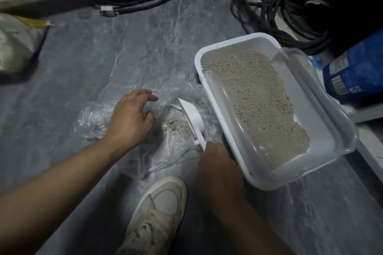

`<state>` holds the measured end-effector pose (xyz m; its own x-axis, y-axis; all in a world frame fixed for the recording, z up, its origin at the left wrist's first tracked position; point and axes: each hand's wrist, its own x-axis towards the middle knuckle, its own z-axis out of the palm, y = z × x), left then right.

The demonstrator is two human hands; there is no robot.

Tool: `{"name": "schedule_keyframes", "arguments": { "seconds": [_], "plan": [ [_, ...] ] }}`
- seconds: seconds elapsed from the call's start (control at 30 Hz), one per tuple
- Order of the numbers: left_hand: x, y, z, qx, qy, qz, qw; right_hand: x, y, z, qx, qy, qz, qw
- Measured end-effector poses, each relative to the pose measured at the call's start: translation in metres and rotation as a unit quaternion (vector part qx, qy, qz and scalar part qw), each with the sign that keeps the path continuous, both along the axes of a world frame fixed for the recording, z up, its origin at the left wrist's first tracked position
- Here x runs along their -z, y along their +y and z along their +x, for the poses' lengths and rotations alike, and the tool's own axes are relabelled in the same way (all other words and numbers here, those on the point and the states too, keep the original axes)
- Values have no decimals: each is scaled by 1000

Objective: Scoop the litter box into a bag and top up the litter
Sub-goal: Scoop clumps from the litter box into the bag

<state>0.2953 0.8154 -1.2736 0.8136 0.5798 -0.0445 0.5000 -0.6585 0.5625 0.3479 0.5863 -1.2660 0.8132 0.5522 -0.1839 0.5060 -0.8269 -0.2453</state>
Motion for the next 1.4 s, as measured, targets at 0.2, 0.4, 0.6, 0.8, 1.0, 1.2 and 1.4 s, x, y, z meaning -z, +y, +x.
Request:
{"name": "schedule_keyframes", "arguments": {
  "seconds": [0.2,0.4,0.6,0.8,1.0,1.2,1.4],
  "plan": [
    [-8,-4,4,-4,-38,1,999,-7,-8,1,20,-7,49,999],
    [-27,-16,21,-4,-125,2,992,-55,-11,17,73,37,227,970],
    [-46,-49,57,-60,-101,-184,976,-114,-34,68,170,87,299,935],
    [-45,-72,97,-9,60,-229,972,-124,-87,148,283,173,132,934],
    [-41,-82,125,-14,122,-319,940,-112,-105,195,136,20,-161,977],
    [-34,-74,129,-39,120,-381,916,-95,-81,219,47,-8,-269,962],
    [-30,-76,121,-39,114,-397,910,-103,-71,213,-57,15,-323,944]
  ]
}}
